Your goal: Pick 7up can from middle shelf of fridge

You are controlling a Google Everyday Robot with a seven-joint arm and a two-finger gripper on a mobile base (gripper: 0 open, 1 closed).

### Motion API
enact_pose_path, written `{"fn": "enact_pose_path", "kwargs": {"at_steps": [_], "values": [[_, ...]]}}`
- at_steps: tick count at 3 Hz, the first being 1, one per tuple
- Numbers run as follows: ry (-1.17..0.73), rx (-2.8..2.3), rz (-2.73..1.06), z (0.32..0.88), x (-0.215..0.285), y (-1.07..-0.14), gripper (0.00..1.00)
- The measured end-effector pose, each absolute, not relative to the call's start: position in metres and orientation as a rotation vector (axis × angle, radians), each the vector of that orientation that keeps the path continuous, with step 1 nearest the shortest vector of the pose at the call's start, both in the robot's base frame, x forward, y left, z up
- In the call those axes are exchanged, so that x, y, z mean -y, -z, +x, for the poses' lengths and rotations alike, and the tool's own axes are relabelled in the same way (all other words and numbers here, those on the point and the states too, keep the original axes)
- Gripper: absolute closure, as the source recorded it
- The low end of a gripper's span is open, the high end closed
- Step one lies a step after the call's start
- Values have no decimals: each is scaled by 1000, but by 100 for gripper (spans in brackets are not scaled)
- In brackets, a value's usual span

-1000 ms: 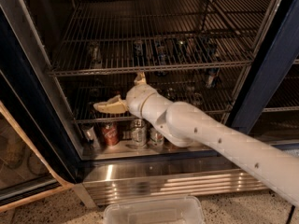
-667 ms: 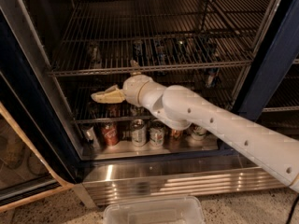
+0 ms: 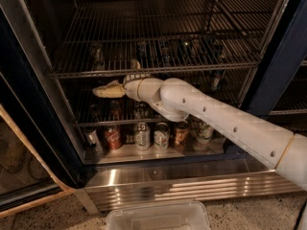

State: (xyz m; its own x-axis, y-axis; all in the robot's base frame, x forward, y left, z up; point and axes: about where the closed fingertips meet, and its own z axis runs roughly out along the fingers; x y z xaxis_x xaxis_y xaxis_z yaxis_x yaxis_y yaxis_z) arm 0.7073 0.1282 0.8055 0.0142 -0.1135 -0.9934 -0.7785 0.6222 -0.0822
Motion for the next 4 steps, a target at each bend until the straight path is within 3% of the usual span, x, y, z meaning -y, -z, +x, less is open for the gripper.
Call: {"fn": "enact_pose_path", "kwargs": {"at_steps": [4], "values": [[-657, -1428, -805, 795, -187, -820, 0]]}}
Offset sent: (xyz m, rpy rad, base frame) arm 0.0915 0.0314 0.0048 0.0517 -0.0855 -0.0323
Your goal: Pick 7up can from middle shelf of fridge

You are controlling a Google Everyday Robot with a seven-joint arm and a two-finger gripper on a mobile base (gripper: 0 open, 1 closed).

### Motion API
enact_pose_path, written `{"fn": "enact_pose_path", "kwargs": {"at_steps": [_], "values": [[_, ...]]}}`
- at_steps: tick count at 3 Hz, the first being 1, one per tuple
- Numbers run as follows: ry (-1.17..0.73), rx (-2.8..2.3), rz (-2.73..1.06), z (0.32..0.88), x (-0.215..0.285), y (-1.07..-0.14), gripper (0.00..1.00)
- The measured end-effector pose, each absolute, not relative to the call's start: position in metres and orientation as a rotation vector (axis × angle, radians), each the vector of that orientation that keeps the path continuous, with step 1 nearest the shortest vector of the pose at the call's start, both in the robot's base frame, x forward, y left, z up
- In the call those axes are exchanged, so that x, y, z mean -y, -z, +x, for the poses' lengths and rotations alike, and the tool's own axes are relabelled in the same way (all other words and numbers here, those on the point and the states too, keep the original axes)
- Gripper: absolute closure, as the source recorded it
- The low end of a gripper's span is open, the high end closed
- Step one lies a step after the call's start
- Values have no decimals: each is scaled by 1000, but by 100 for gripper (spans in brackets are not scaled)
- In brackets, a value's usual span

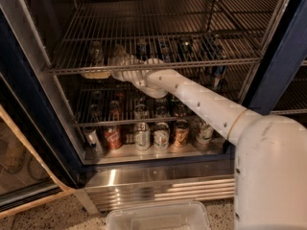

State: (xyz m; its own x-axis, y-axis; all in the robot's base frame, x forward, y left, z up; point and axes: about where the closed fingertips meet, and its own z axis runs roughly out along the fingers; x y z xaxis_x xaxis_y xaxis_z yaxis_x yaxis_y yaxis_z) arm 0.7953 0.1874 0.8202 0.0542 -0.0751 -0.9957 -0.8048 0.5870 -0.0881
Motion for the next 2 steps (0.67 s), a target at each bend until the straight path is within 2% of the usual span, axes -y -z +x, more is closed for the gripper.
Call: {"fn": "enact_pose_path", "kwargs": {"at_steps": [2], "values": [[-713, -1505, -810, 818, -210, -776, 0]]}}
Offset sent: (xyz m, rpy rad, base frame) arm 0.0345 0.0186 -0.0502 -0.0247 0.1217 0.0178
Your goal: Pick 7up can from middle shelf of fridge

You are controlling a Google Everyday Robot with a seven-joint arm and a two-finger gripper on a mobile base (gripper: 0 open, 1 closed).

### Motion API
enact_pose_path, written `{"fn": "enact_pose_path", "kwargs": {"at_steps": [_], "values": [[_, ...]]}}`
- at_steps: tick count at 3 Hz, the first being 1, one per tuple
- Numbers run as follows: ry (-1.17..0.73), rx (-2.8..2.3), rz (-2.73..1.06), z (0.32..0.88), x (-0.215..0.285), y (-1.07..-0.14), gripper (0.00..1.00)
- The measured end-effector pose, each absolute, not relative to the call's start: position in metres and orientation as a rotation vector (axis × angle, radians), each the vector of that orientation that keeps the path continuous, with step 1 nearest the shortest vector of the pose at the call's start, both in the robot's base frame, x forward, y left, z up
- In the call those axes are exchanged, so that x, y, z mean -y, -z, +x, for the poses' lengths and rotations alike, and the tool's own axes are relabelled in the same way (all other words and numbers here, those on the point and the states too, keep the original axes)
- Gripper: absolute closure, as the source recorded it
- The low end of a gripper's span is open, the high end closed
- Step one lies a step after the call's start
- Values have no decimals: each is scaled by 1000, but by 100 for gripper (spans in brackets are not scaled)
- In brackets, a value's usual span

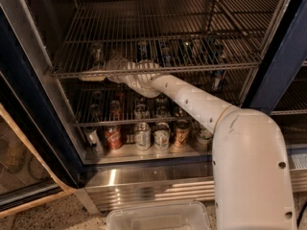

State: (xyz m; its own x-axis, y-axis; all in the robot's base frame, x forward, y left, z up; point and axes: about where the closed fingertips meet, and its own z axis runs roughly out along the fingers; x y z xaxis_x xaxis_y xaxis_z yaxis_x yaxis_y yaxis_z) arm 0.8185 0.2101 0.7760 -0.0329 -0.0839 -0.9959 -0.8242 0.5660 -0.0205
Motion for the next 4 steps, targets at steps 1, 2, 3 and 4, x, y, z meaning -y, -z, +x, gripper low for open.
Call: {"fn": "enact_pose_path", "kwargs": {"at_steps": [1, 2, 3, 4], "values": [[-729, -1488, -778, 823, -222, -759, 0], [-768, -1466, -749, 828, -254, -740, 0], [-768, -1466, -749, 828, -254, -740, 0], [-768, -1466, -749, 828, -250, -741, 0]]}}
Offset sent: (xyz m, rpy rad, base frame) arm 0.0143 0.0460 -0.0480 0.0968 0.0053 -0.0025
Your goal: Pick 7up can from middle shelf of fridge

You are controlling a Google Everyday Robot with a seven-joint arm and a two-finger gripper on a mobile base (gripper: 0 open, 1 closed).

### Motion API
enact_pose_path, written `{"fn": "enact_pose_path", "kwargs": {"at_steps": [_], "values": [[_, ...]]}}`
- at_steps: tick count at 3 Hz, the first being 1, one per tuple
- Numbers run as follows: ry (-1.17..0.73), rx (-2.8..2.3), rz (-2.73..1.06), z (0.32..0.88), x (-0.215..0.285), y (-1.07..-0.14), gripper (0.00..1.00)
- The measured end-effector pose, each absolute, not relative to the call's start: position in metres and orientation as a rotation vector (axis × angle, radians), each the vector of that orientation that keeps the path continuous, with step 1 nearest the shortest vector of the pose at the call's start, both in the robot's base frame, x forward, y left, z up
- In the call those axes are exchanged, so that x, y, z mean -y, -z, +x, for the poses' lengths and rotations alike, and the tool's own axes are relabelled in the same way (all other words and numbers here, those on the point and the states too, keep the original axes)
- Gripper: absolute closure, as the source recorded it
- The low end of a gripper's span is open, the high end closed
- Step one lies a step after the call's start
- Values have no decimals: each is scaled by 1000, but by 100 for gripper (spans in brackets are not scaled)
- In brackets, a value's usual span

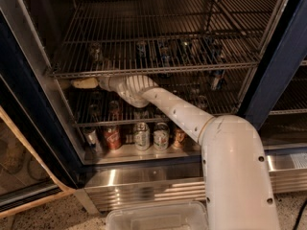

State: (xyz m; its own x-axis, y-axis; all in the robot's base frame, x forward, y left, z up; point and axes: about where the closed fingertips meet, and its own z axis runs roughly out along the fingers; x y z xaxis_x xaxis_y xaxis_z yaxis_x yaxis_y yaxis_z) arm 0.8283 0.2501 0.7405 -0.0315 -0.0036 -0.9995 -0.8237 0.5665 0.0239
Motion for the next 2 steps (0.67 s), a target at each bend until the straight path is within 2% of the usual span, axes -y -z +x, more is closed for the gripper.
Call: {"fn": "enact_pose_path", "kwargs": {"at_steps": [2], "values": [[-739, -1476, -745, 819, -248, -751, 0]]}}
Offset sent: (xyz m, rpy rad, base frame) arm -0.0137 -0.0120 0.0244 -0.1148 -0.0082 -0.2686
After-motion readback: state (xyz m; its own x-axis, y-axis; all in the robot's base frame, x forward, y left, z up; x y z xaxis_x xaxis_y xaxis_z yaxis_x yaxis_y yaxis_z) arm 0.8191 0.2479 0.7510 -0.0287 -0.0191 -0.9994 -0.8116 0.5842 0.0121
